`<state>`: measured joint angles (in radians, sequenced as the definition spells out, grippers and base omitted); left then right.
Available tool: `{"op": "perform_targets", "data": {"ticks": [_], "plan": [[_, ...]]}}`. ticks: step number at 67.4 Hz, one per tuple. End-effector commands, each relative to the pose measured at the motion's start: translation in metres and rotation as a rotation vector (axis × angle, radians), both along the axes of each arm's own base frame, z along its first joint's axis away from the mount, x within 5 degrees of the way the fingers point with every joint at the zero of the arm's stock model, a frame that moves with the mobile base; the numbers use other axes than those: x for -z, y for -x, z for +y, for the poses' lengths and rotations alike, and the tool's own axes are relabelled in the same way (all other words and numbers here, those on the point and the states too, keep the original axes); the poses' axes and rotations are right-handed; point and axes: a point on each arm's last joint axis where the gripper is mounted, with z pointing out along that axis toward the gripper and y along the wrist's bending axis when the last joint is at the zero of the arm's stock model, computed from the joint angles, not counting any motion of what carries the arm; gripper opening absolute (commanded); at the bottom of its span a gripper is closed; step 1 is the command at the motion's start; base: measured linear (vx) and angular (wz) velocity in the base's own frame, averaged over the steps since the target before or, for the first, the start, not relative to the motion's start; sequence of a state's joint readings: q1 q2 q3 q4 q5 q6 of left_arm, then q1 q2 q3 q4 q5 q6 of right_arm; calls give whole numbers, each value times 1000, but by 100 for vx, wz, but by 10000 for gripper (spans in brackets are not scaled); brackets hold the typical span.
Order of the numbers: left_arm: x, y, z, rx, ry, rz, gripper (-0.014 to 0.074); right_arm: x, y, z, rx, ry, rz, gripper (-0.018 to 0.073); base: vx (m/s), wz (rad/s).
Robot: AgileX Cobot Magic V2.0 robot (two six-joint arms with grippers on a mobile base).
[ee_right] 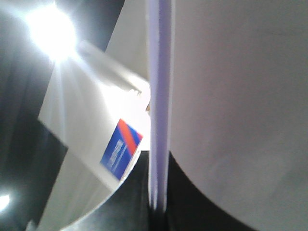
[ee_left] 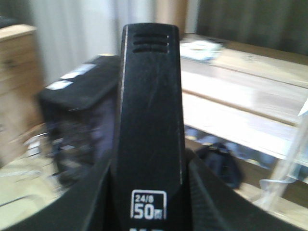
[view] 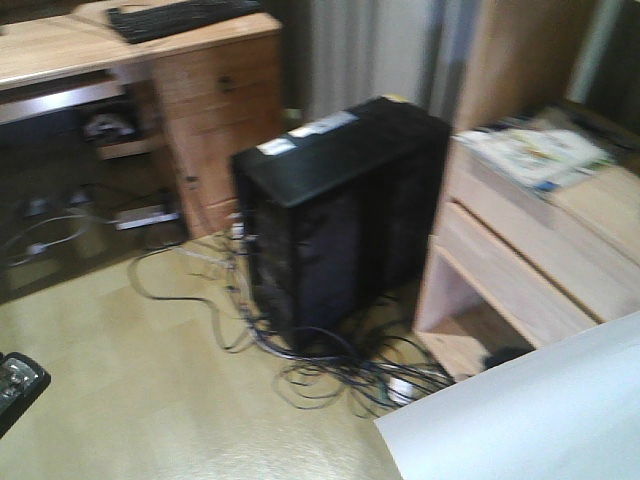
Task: Grab stapler and paper to desk for stapling
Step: 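Drive the base away from the shelf toward the wooden desk, then drive up to the desk front, stopping before the monitor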
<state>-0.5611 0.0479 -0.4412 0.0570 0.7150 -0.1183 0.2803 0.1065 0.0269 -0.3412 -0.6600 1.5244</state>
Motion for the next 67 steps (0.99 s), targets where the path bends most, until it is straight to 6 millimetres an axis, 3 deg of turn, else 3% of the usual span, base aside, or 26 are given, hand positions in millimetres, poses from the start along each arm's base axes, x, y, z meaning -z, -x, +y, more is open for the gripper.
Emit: {"op": "perform_targets", "data": {"ticks": [1, 37, 67], "plan": [[-20, 0, -1, 9, 69, -117, -6, -3, 2, 0, -15, -20, -39, -2, 12, 68], [-20, 0, -1, 9, 69, -117, -6, -3, 2, 0, -15, -20, -40, -2, 13, 62], [-20, 0, -1, 9, 69, -117, -6, -3, 2, 0, -15, -20, -40, -2, 13, 30]]}}
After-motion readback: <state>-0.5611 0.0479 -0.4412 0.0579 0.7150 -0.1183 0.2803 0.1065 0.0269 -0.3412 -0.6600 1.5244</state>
